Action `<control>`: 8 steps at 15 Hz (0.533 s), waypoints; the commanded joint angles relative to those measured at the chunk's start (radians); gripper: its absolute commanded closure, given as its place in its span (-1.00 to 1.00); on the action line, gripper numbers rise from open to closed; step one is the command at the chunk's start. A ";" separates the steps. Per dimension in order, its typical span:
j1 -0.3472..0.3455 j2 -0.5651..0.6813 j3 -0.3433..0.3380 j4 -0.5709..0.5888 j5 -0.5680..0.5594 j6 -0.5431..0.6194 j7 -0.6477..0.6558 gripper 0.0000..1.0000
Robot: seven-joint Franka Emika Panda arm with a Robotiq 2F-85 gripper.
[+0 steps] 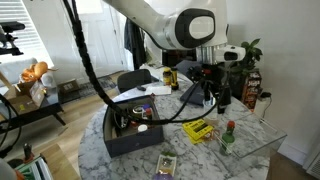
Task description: Put the green bottle inside the box
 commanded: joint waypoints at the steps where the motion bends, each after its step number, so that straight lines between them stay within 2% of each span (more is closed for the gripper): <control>1: -0.053 0.100 0.006 0.113 0.118 -0.091 -0.248 -1.00; 4: -0.065 0.182 -0.015 0.208 0.111 -0.135 -0.242 -1.00; 5: -0.047 0.114 -0.017 0.129 0.088 -0.094 -0.223 -1.00; 8: -0.057 0.170 -0.019 0.186 0.089 -0.103 -0.225 -1.00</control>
